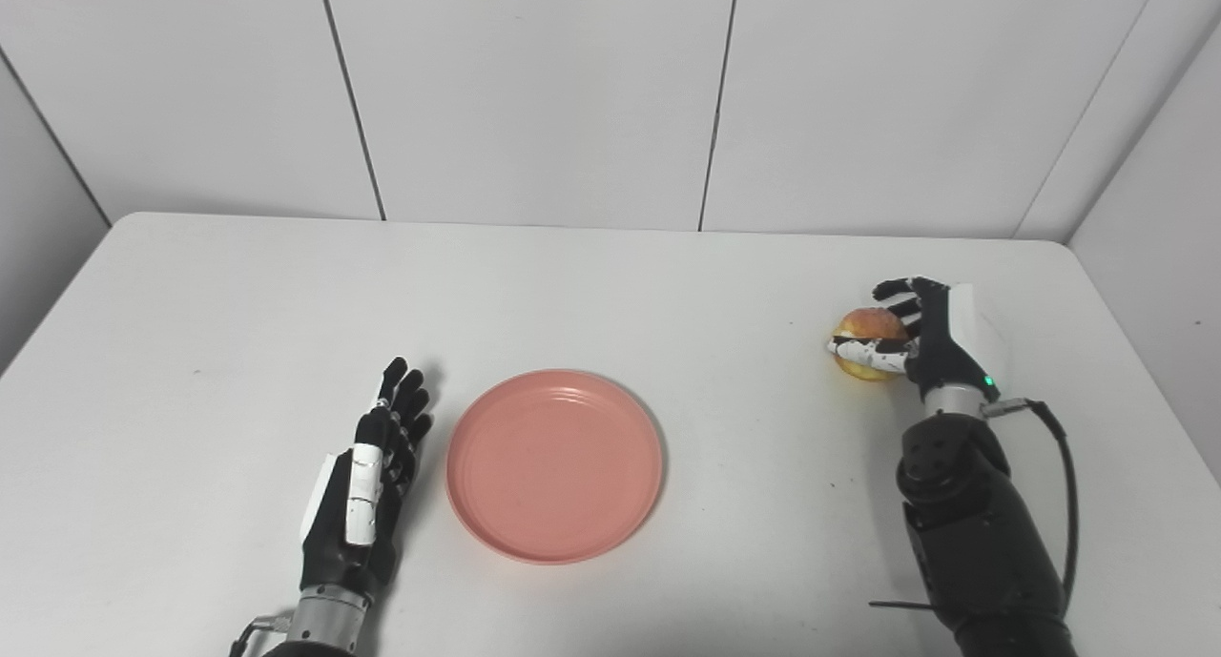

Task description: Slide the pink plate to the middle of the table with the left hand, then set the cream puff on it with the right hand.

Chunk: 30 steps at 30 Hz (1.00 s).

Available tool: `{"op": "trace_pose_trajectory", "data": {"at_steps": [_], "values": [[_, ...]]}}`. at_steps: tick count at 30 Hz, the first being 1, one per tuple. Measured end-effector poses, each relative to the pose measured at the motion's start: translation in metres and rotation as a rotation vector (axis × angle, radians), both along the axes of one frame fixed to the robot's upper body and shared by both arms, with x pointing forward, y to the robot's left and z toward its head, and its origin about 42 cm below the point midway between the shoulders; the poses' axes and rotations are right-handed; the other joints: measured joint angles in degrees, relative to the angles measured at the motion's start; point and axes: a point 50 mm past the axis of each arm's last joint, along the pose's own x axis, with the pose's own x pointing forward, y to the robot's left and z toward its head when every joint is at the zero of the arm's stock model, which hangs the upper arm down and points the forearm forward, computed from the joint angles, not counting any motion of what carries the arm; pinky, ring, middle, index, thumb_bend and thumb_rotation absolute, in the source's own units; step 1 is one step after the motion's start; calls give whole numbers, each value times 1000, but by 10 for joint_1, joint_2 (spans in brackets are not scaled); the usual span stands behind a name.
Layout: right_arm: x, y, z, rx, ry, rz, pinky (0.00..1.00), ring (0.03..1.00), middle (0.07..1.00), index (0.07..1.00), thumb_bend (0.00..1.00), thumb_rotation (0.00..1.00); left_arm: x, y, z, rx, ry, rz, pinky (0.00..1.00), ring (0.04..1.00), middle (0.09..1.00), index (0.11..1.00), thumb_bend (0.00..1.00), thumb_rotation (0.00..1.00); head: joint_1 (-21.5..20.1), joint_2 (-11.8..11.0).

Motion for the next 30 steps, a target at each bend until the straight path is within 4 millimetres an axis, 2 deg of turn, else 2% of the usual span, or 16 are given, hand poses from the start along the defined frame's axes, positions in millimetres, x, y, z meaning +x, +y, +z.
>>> {"op": "trace_pose_trajectory", "data": {"at_steps": [1,2,6,8,9,11,13,14,15,18,21,24,27,28,30], "values": [[-1,0,-1,12,-12,-8,344,418,527,595,520,0,0,0,0,0,0,-1,1000,1000,1000,1000,738,1000,1,-1],[-3,0,-3,22,-23,-12,274,414,514,525,516,0,0,0,0,0,1,-1,1000,1000,1000,1000,739,1000,2,1],[-8,7,-3,31,-104,2,158,407,503,491,514,0,0,-1,0,0,4,-4,1000,1000,1000,1000,743,1000,11,1],[-9,13,3,35,-160,20,188,381,482,522,508,0,1,-2,0,1,9,-8,1000,1000,1000,1000,742,1000,15,4],[-10,15,5,36,-180,27,267,392,493,529,508,0,1,-2,0,0,9,-8,1000,1000,1000,1000,740,1000,17,4],[-11,20,11,39,-230,57,259,366,471,546,504,0,1,-4,0,-2,9,-4,1000,1000,1000,1000,741,1000,18,4],[-14,27,17,42,-277,93,206,391,497,500,511,0,1,-5,0,-5,10,2,1000,1000,1000,1000,731,1000,24,5],[-15,30,18,45,-294,107,218,395,496,505,511,0,1,-5,0,-6,10,3,1000,1000,1000,1000,727,1000,24,5],[-16,33,18,49,-305,120,286,395,485,535,508,0,1,-6,0,-7,10,2,1000,1000,1000,1000,720,1000,26,7],[-22,44,20,65,-334,150,365,417,497,527,510,0,1,-8,0,3,9,-1,1000,1000,1000,1000,725,1000,28,6],[-29,62,26,84,-375,216,292,374,489,549,504,0,1,-9,0,9,9,-5,1000,1000,1000,1000,726,1000,31,9],[-34,79,32,100,-396,271,297,375,486,549,505,0,1,-11,0,8,9,-12,1000,1000,1000,1000,718,1000,33,9],[-38,93,37,109,-416,330,236,350,463,548,503,0,0,-11,0,8,12,-14,1000,1000,1000,1000,725,1000,40,12],[-40,99,38,112,-427,358,231,348,461,548,503,0,0,-11,1,8,13,-14,1000,1000,1000,1000,726,1000,42,13],[-43,108,40,119,-439,392,297,378,474,544,506,0,0,-12,1,7,14,-14,1000,1000,1000,1000,720,1000,48,16]]}}
